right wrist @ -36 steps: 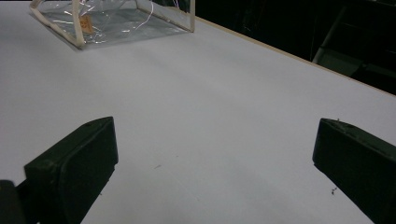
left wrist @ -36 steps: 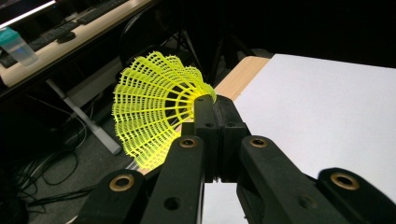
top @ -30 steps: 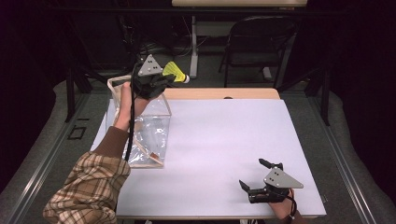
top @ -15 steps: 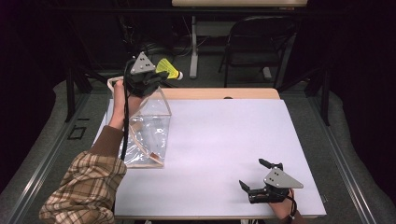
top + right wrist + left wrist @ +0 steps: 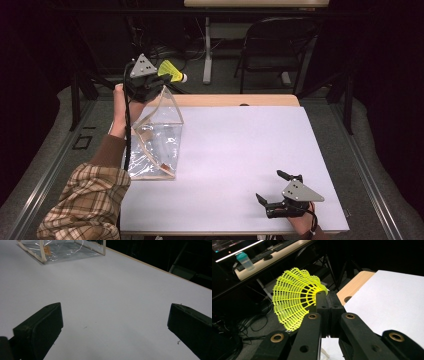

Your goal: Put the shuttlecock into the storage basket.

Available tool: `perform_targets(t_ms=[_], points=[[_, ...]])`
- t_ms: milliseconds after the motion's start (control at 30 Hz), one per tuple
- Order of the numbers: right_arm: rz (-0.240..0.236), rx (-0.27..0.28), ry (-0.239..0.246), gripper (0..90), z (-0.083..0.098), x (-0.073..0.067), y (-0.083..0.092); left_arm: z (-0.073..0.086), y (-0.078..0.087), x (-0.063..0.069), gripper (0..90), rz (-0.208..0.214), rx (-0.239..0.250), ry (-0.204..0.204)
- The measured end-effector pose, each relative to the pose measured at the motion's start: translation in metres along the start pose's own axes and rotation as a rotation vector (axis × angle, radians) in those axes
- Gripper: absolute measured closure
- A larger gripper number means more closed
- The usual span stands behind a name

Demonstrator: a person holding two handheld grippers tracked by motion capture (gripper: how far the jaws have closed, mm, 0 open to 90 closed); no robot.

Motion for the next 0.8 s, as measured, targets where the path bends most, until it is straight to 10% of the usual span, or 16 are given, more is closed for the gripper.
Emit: perform_targets(t_ms=[800], points=[[0.006,0.001,0.003,0.0,0.000,0.000,0.000,0.016,0.021,-0.020,89.9,-0.065,0.002,0.044]])
Point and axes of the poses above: each handheld gripper's, and its own axes: y roughly backward along the jaws, z roughly out of its underside, x roughly to its right, the point moved 6 cm from there along -y, roughly forward along the jaws, and after that the axes turned 14 degrees about z, right-handed, at the moved point
